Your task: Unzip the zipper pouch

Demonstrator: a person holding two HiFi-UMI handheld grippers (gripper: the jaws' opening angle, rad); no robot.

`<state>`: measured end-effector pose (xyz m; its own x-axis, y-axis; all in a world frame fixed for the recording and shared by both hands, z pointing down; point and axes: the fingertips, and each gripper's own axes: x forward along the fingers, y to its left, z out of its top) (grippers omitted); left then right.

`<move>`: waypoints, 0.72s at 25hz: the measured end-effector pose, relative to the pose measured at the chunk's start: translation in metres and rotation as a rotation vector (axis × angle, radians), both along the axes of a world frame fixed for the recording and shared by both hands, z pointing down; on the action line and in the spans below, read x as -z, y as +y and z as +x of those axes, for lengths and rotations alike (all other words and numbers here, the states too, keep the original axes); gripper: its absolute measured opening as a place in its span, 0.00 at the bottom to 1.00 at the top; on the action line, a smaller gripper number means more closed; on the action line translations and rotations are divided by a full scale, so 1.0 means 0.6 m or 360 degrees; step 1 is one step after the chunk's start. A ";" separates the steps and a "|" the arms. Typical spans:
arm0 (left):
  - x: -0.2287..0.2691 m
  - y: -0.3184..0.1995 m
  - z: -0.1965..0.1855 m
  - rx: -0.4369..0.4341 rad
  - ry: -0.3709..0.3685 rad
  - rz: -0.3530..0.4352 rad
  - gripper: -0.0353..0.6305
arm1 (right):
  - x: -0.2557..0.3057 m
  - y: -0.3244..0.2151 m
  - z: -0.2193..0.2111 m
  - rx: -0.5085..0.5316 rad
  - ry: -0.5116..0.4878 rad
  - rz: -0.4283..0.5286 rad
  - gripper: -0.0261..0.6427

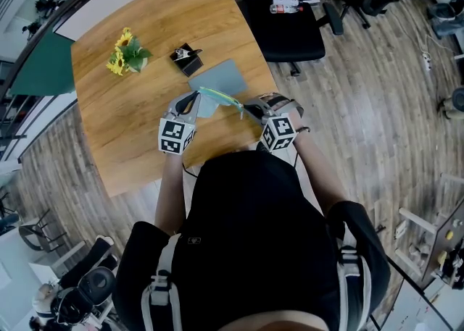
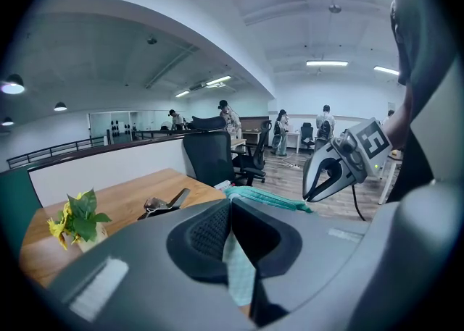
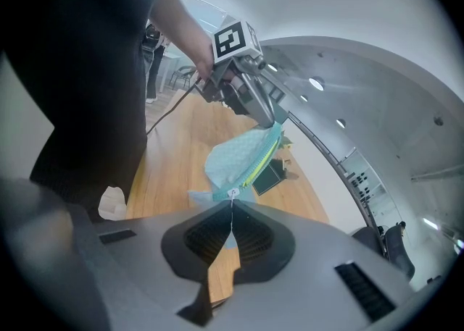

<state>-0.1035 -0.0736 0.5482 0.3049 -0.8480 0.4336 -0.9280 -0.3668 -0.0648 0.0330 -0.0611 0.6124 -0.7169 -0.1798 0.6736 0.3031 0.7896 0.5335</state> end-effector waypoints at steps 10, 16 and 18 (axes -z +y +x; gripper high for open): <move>0.001 0.002 -0.016 0.0055 0.0039 0.0003 0.07 | -0.009 -0.002 0.014 -0.0023 0.0011 -0.0017 0.05; -0.002 0.006 -0.016 0.0061 0.0054 0.0005 0.07 | -0.012 0.001 0.014 -0.0034 -0.0006 -0.0043 0.05; 0.001 0.005 -0.016 0.0066 0.0114 0.0013 0.07 | -0.011 0.000 0.014 -0.0044 -0.0024 -0.0068 0.05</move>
